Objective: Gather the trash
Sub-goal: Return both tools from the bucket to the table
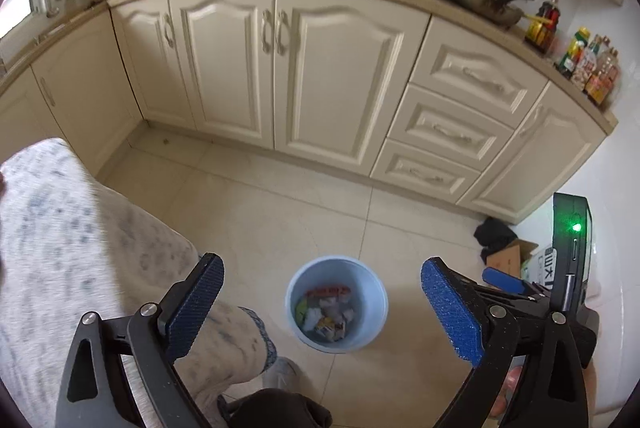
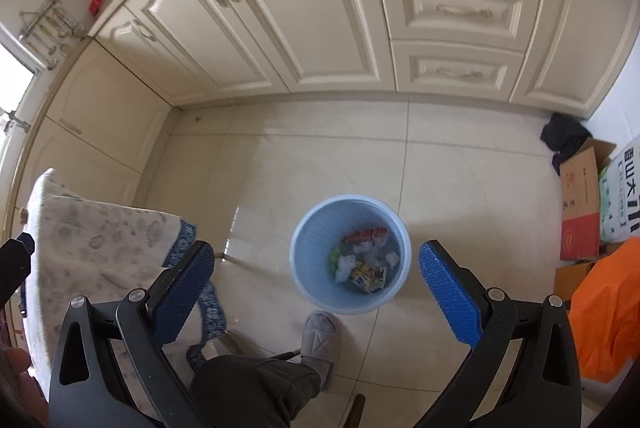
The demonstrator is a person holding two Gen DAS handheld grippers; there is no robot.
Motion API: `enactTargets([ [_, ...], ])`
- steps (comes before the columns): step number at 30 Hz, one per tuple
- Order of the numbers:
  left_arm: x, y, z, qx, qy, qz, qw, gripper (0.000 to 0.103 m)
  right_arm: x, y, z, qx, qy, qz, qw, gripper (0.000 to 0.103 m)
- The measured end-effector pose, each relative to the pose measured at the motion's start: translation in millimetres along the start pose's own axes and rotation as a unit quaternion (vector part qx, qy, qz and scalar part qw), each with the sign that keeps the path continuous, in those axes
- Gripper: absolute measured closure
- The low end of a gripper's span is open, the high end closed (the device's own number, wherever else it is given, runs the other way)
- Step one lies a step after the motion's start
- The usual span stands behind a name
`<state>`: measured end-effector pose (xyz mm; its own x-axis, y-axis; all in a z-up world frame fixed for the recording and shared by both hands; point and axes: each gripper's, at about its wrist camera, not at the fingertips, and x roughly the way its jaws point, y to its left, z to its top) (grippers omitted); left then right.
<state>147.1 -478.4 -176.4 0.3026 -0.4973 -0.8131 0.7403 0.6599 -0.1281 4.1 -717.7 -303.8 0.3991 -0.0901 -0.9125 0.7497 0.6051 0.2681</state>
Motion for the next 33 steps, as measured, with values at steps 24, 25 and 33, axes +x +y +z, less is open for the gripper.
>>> enactTargets([
  [24,-307.0,131.7,-152.2,-0.105,-0.188,0.141,0.9663,0.001,-179.0,245.4,-59.6,-0.213,-0.152,0.119,0.958,0.000],
  [25,-315.1,136.6,-158.2,-0.111,-0.193,0.148,0.9637,0.001,-185.9,257.9,-65.9,-0.224,-0.157,0.126,0.954,0.000],
  [33,-377.6,169.2,-211.8,-0.168,-0.228,0.210,0.9359,0.001,-214.5,329.8,-108.2,-0.296,-0.180,0.161,0.924,0.000],
])
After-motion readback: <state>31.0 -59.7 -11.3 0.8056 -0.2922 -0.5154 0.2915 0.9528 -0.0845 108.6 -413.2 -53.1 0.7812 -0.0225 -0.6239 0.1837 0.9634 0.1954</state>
